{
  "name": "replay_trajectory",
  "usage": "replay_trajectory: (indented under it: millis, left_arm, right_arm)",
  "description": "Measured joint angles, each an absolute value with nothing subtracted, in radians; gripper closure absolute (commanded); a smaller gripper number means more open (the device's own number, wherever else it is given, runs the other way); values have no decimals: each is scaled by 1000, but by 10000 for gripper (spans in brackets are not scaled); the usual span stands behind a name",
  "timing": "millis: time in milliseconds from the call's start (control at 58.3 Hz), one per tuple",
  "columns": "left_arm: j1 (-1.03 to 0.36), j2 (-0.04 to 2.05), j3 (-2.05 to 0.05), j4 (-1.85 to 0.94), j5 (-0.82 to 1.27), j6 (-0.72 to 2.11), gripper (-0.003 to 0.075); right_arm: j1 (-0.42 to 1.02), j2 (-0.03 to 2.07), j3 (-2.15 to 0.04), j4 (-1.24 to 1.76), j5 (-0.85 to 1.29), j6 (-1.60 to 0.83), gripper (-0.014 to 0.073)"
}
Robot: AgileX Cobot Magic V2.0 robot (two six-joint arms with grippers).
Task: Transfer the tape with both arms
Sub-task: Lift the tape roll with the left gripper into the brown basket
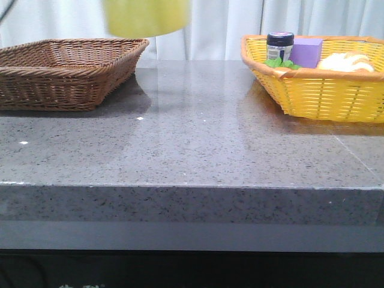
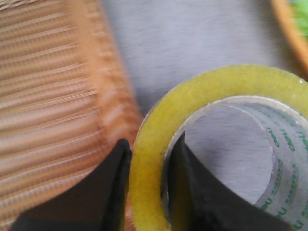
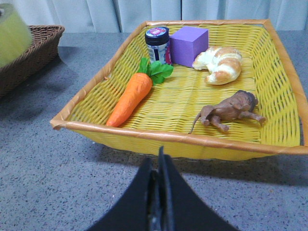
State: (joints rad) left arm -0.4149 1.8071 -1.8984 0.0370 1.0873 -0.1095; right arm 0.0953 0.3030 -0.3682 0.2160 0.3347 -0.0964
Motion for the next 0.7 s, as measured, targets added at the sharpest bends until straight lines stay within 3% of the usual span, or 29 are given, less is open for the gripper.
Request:
replay_trajectory:
  millis: [189, 429, 703]
  left_arm:
    - [-265, 1807, -1898, 43, 1114, -109, 659]
    - [-183, 1828, -1900, 37, 1117, -109, 650]
    - [-179, 1932, -1901, 31, 1113, -109, 484]
  right_arm:
    - [95, 303, -368, 216, 335, -96, 662]
    - [95, 303, -368, 216, 335, -96, 662]
    - [95, 303, -368, 216, 335, -96, 662]
